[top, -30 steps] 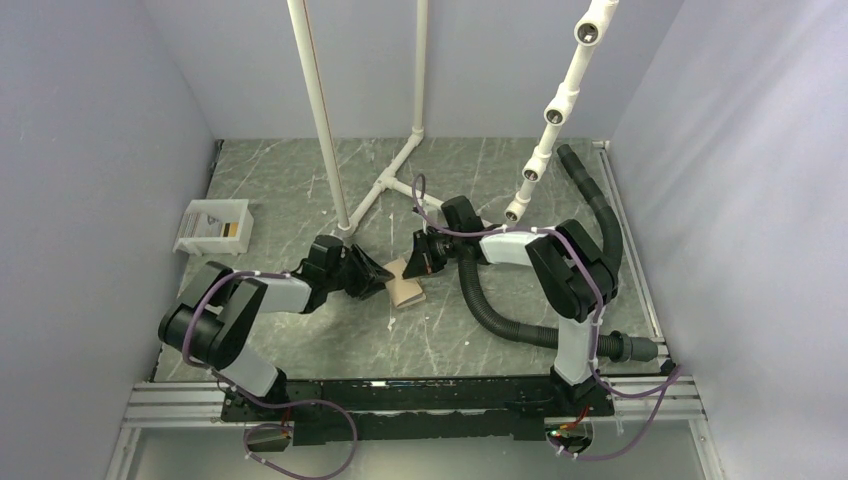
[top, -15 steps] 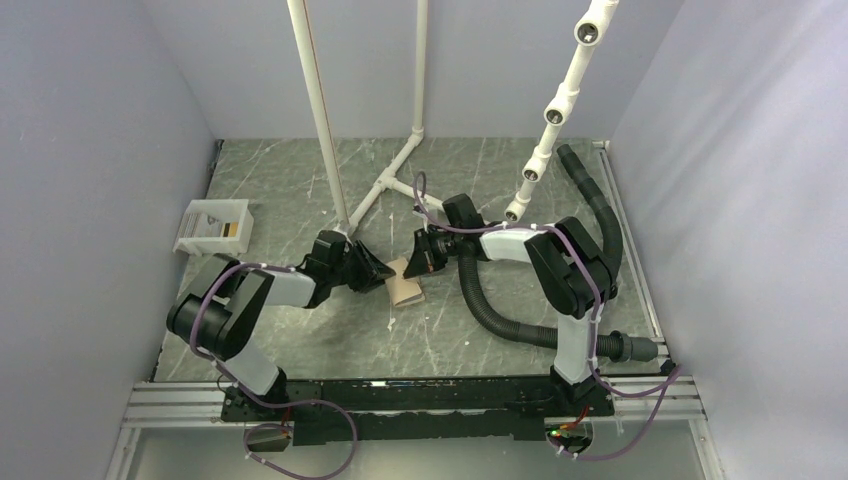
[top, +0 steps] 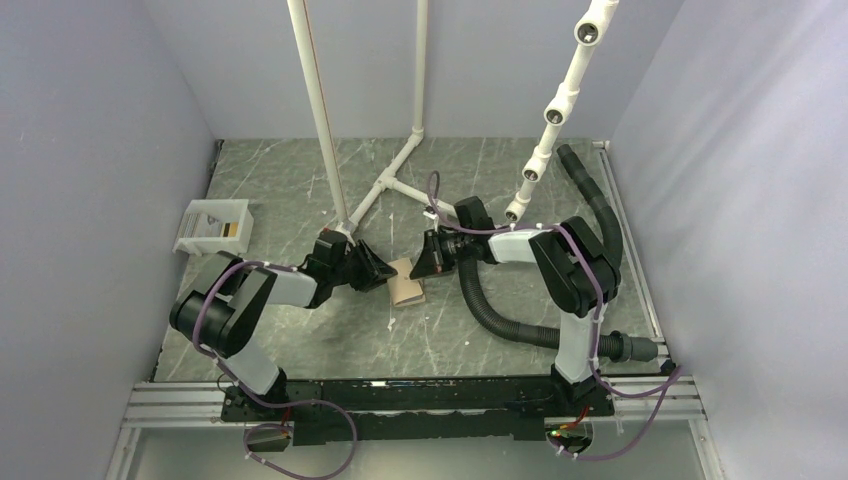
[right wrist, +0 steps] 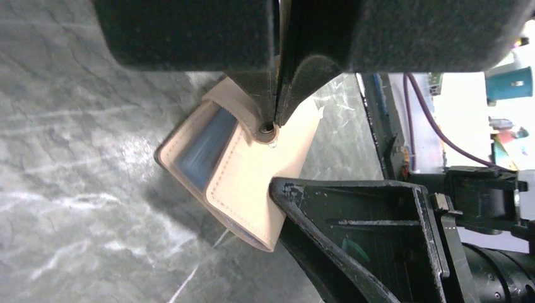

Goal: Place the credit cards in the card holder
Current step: Close the card holder at the center of the board.

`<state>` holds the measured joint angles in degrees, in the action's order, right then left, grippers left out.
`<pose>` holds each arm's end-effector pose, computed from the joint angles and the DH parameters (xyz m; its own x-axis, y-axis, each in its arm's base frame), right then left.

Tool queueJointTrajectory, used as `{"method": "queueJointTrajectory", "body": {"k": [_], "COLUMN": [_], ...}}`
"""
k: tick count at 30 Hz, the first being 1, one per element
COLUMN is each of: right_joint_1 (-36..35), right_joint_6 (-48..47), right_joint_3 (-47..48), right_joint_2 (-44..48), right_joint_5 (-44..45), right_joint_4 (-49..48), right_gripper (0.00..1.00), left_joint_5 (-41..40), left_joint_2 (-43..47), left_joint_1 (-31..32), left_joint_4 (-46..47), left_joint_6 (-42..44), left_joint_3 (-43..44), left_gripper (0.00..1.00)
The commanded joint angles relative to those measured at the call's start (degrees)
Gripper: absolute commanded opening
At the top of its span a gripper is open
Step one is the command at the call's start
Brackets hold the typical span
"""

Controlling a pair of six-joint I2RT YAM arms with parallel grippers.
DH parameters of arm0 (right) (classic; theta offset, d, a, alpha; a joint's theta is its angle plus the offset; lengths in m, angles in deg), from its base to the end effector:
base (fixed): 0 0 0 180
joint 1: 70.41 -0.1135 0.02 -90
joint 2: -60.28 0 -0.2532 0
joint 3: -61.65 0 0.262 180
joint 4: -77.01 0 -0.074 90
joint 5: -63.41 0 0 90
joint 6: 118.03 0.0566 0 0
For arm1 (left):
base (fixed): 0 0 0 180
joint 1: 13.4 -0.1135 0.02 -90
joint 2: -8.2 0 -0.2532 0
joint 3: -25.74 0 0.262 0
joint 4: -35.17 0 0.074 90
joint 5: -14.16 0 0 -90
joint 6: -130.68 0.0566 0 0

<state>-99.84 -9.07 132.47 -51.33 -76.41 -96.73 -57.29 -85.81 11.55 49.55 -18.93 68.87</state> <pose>0.3157 0.2278 0.0968 -0.8532 -0.2407 -0.4627 -0.5215 0.4064 0.7503 0.2695 -0.1453 0.0869 -0.8178 -0.5215 -0.2434 -0.1456 0.5967 -0.7891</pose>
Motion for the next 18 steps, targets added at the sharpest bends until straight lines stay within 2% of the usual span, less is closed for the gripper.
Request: {"method": "queueJointTrajectory", "body": {"k": [1, 11, 15, 18], "right_joint_1": [2.28, 1.25, 1.04, 0.96], "right_joint_6": [-0.94, -1.98, 0.08, 2.11], "right_joint_3": [-5.26, -3.39, -5.62, -6.86], "right_joint_2": [-1.72, -1.89, 2.10, 7.42], "right_joint_5": [4.93, 6.24, 5.80, 8.97], "right_joint_4": [7.58, 8.17, 3.95, 3.13], "right_gripper": [0.00, 0.00, 0.00, 0.00], "left_joint_5": [-3.94, -2.12, -1.73, -0.97], "left_joint_2": [-1.80, -3.10, -2.94, -2.60], "left_joint_1": [-0.25, -0.01, 0.10, 0.10], "left_joint_4": [-3.84, -2.36, -1.81, -1.43], "left_joint_6": [2.58, 2.23, 2.07, 2.17], "left_joint_3": [-1.40, -0.84, -1.17, -1.41], "left_gripper": [0.39, 0.39, 0.39, 0.40]}}
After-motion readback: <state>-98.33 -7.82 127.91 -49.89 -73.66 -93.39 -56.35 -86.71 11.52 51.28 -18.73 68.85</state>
